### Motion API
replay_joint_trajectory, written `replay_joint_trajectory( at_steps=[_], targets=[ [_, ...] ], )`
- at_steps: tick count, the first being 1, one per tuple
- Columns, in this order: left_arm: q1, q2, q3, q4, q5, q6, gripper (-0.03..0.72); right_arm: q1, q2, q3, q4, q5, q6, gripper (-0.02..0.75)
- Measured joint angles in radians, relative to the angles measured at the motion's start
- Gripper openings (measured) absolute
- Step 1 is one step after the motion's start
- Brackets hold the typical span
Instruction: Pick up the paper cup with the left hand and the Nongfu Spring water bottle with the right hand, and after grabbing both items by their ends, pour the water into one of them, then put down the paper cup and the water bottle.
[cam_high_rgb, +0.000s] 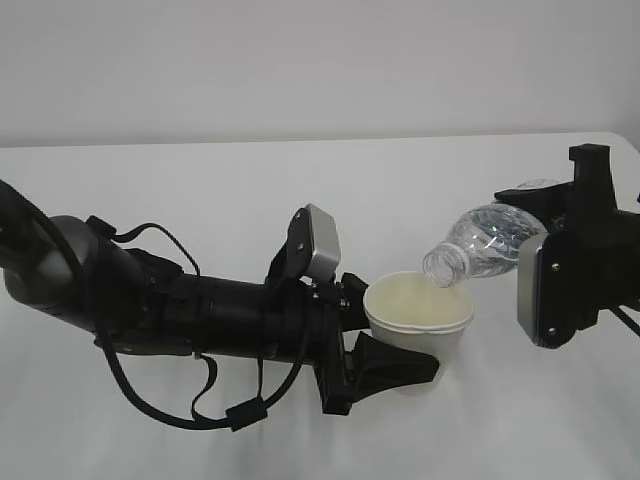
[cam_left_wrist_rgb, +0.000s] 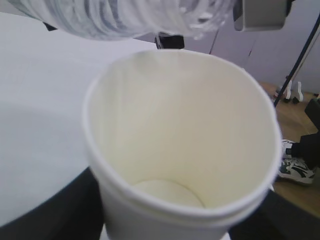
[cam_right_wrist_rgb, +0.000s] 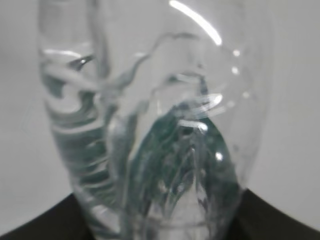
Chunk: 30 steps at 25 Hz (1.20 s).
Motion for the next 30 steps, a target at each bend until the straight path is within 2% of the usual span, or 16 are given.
replay_joint_trajectory(
  at_steps=[30],
  targets=[
    [0.000, 0.000, 0.000, 0.000, 0.000, 0.000, 0.480, 0.000, 0.000, 0.000, 0.015, -0.027, -0.032, 0.358]
  ],
)
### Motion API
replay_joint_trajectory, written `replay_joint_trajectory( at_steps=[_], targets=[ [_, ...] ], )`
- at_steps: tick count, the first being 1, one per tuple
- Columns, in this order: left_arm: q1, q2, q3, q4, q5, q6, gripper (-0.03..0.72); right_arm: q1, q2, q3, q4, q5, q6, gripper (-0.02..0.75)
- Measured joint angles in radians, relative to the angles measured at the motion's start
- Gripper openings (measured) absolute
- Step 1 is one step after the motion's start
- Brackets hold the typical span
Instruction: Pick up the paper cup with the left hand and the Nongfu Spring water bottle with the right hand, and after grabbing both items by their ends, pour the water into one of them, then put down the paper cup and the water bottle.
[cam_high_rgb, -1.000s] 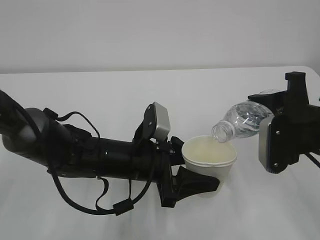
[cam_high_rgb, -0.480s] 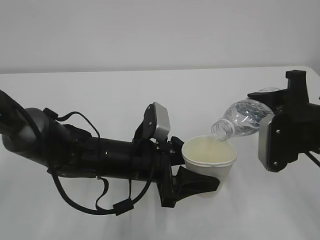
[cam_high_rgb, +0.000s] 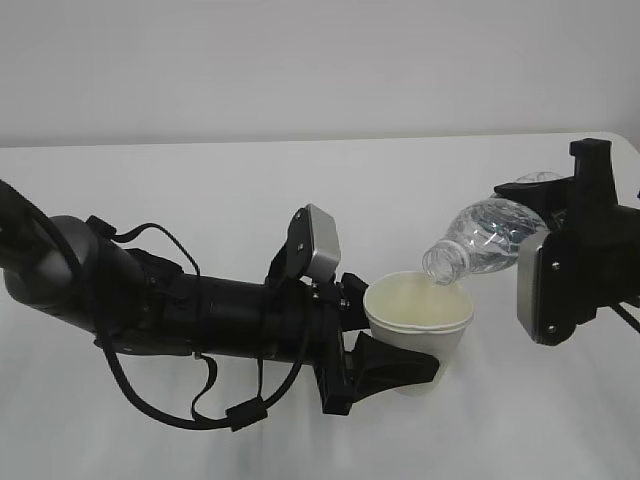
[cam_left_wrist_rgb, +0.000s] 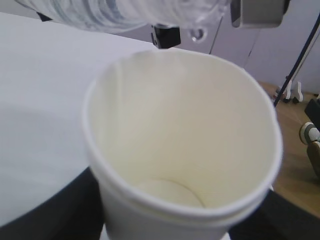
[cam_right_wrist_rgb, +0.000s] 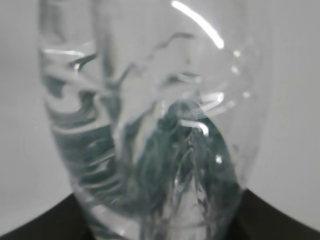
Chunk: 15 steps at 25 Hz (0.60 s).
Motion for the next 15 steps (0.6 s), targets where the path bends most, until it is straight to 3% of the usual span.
replay_joint_trajectory(
  at_steps=[15],
  targets=[
    [0.000, 0.000, 0.000, 0.000, 0.000, 0.000, 0.480, 0.000, 0.000, 0.000, 0.000, -0.004, -0.018, 0.358]
  ],
)
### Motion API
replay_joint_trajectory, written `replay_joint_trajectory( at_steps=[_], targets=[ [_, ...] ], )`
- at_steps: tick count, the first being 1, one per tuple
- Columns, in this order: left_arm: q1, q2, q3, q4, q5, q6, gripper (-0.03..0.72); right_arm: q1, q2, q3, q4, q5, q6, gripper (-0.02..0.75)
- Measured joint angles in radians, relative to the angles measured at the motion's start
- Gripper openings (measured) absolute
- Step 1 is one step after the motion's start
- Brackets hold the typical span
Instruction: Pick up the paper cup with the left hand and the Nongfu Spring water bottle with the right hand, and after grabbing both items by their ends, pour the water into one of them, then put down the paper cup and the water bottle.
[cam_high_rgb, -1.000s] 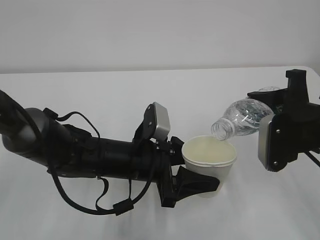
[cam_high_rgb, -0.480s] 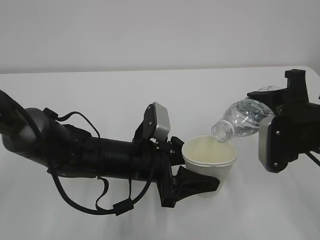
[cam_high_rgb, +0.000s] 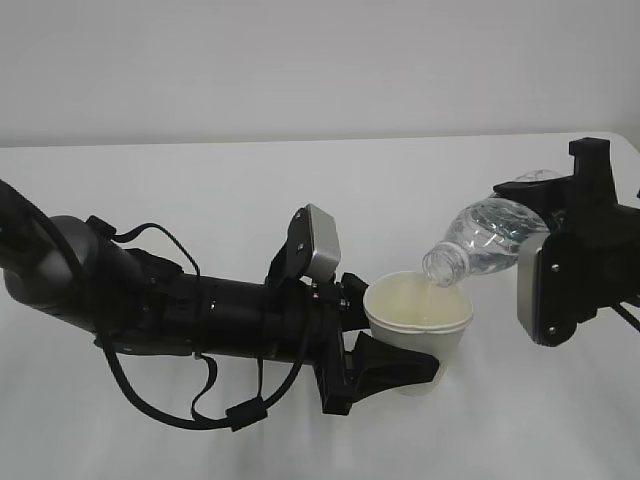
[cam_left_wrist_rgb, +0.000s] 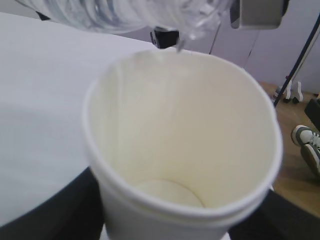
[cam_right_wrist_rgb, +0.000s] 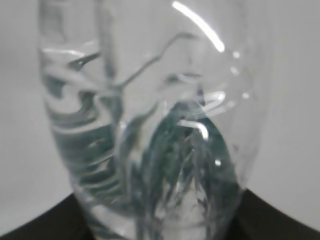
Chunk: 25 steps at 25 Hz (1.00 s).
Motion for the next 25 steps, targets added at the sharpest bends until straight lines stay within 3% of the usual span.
replay_joint_trajectory(
  at_steps=[25],
  targets=[
    [0.000, 0.000, 0.000, 0.000, 0.000, 0.000, 0.480, 0.000, 0.000, 0.000, 0.000, -0.027, -0.021, 0.358]
  ],
)
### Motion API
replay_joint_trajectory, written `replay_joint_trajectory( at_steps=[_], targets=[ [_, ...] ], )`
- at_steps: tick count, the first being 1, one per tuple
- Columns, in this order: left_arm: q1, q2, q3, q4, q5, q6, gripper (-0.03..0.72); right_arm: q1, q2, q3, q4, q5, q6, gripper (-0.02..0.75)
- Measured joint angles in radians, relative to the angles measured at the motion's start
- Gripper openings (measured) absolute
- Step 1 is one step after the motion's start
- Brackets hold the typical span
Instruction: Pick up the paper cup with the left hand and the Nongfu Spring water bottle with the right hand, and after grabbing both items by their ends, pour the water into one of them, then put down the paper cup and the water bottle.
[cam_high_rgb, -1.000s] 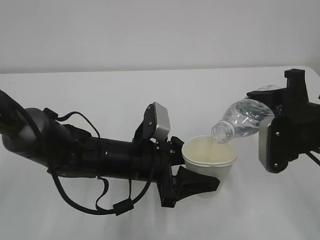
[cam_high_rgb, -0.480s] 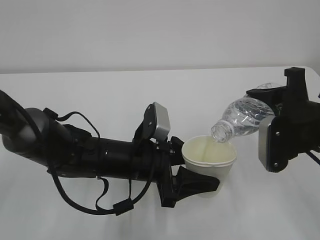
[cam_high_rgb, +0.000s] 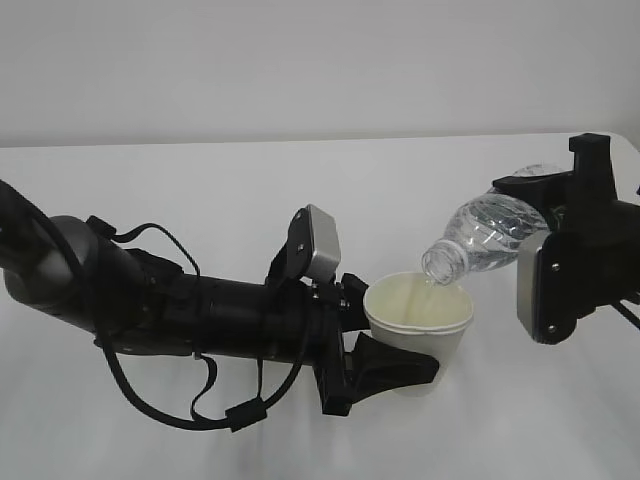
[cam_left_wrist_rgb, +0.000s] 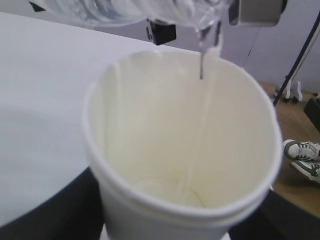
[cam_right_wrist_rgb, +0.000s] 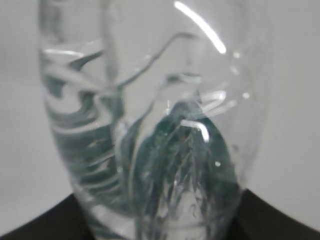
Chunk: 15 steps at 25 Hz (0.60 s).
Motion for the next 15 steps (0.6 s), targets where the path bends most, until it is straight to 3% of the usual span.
replay_joint_trajectory(
  at_steps=[15],
  targets=[
    [0.000, 0.000, 0.000, 0.004, 0.000, 0.000, 0.479, 0.000, 0.000, 0.000, 0.000, 0.000, -0.021, 0.357]
  ],
)
